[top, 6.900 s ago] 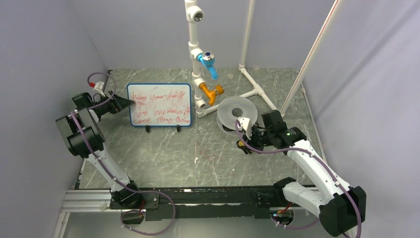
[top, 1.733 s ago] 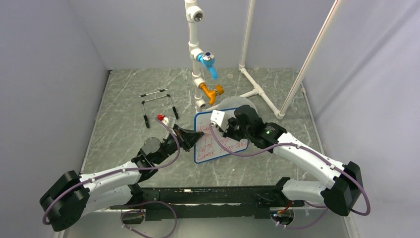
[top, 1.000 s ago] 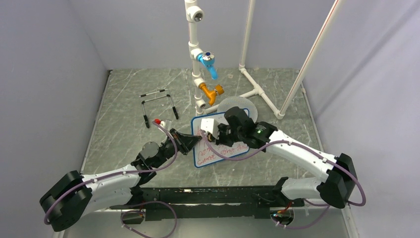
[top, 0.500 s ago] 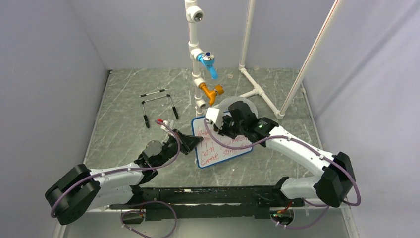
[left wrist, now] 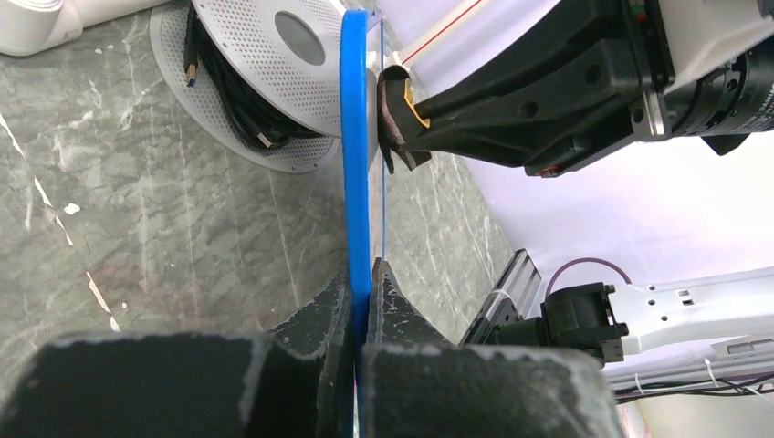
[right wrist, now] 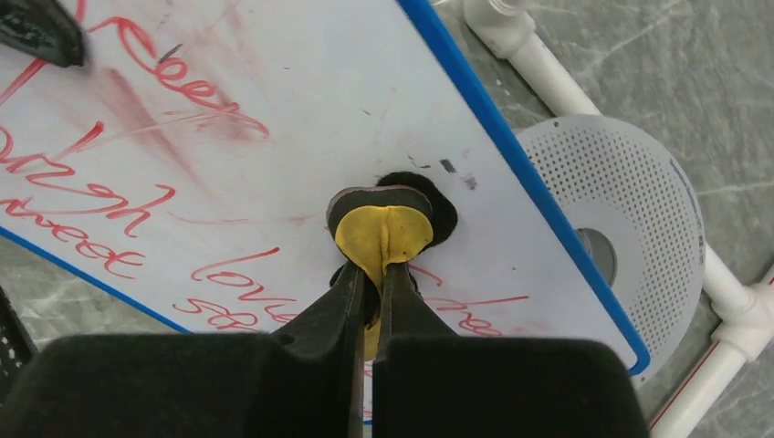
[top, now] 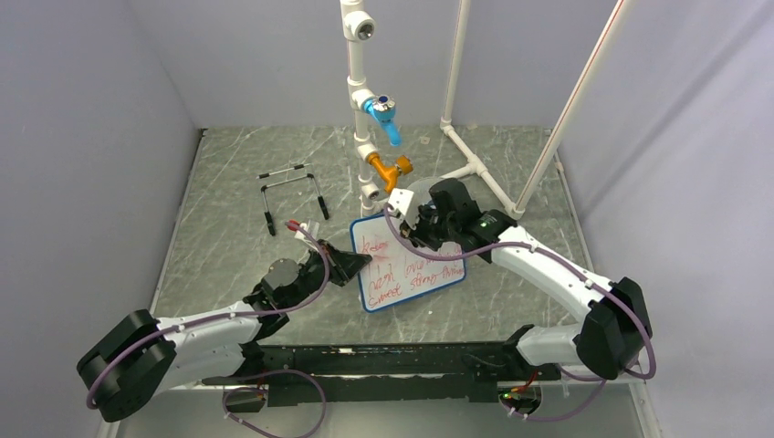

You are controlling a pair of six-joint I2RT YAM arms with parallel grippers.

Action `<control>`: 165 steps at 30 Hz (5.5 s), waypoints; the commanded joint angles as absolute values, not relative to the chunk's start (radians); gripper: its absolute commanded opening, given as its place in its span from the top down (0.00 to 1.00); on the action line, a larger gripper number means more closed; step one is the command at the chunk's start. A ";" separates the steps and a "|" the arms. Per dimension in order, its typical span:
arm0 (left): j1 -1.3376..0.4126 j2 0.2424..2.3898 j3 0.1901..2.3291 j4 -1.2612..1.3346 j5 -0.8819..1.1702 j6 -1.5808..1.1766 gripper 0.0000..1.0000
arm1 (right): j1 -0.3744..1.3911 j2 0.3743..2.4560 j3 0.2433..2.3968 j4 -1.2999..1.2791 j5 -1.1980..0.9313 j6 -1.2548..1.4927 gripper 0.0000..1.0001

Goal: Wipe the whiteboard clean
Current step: Erase the whiteboard at the center of the board.

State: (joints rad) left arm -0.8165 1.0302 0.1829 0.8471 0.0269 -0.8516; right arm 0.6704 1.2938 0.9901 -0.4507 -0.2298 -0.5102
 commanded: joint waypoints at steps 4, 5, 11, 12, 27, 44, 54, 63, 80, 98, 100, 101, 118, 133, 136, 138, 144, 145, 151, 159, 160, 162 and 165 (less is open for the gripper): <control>-0.842 0.993 0.195 0.952 0.141 -0.847 1.00 | 0.817 1.365 0.988 -0.579 -0.408 -0.709 1.00; -0.841 0.995 0.190 0.964 0.138 -0.854 1.00 | 0.824 1.369 0.995 -0.595 -0.435 -0.717 1.00; -0.841 0.983 0.197 0.925 0.144 -0.850 1.00 | 0.733 1.355 1.000 -0.441 -0.247 -0.555 1.00; -0.841 0.979 0.198 0.922 0.145 -0.846 1.00 | 0.698 1.347 1.000 -0.414 -0.219 -0.522 1.00; -0.842 1.028 0.225 0.940 0.177 -0.851 1.00 | 0.743 1.348 0.994 -0.505 -0.373 -0.607 1.00; -0.841 0.998 0.213 0.927 0.153 -0.874 1.00 | 0.740 1.365 1.001 -0.533 -0.505 -0.624 1.00; -0.841 1.026 0.190 0.983 0.170 -0.888 1.00 | 0.568 1.291 0.961 -0.350 -0.236 -0.458 1.00; -0.841 1.041 0.199 0.996 0.180 -0.892 1.00 | 0.683 1.336 0.992 -0.505 -0.553 -0.580 1.00; -0.839 1.094 0.186 1.102 0.249 -0.873 1.00 | 0.629 1.329 0.991 -0.456 -0.551 -0.519 1.00; -0.841 1.227 0.243 1.143 0.336 -0.857 1.00 | 0.641 1.335 1.019 -0.440 -0.452 -0.468 1.00; -0.841 1.236 0.246 1.149 0.340 -0.859 1.00 | 0.674 1.345 1.034 -0.457 -0.469 -0.477 1.00; -0.840 1.238 0.244 1.148 0.339 -0.859 1.00 | 0.678 1.346 1.043 -0.452 -0.462 -0.472 1.00; -0.842 1.206 0.262 1.054 0.338 -0.806 1.00 | 0.624 1.329 1.047 -0.519 -0.547 -0.537 1.00; -0.827 1.102 0.218 0.971 0.313 -0.763 1.00 | 0.514 1.273 0.921 -0.503 -0.450 -0.596 1.00; -0.820 1.097 0.207 0.986 0.318 -0.773 1.00 | 0.579 1.301 0.913 -0.542 -0.493 -0.643 1.00; -0.816 1.088 0.199 0.991 0.318 -0.777 1.00 | 0.574 1.309 0.924 -0.528 -0.464 -0.621 1.00; -0.816 1.063 0.188 0.979 0.328 -0.776 1.00 | 0.418 1.249 0.911 -0.379 -0.295 -0.481 1.00; -0.815 1.064 0.191 0.979 0.332 -0.777 1.00 | 0.420 1.249 0.898 -0.386 -0.320 -0.494 1.00; -0.809 1.088 0.180 1.049 0.332 -0.822 1.00 | 0.580 1.263 0.855 -0.553 -0.517 -0.690 1.00; -0.803 1.079 0.147 1.092 0.333 -0.840 1.00 | 0.461 1.217 0.884 -0.386 -0.366 -0.512 1.00; -0.803 1.077 0.149 1.089 0.335 -0.838 1.00 | 0.440 1.208 0.885 -0.383 -0.359 -0.500 1.00; -0.803 1.076 0.155 1.085 0.340 -0.834 1.00 | 0.432 1.193 0.873 -0.404 -0.396 -0.533 1.00; -0.803 1.089 0.171 1.084 0.351 -0.831 1.00 | 0.474 1.197 0.851 -0.471 -0.508 -0.609 1.00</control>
State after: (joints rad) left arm -0.7845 1.1027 0.1322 0.9703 0.2249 -0.8848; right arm 0.4347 1.2098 0.8753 -0.4545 -0.4282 -0.5579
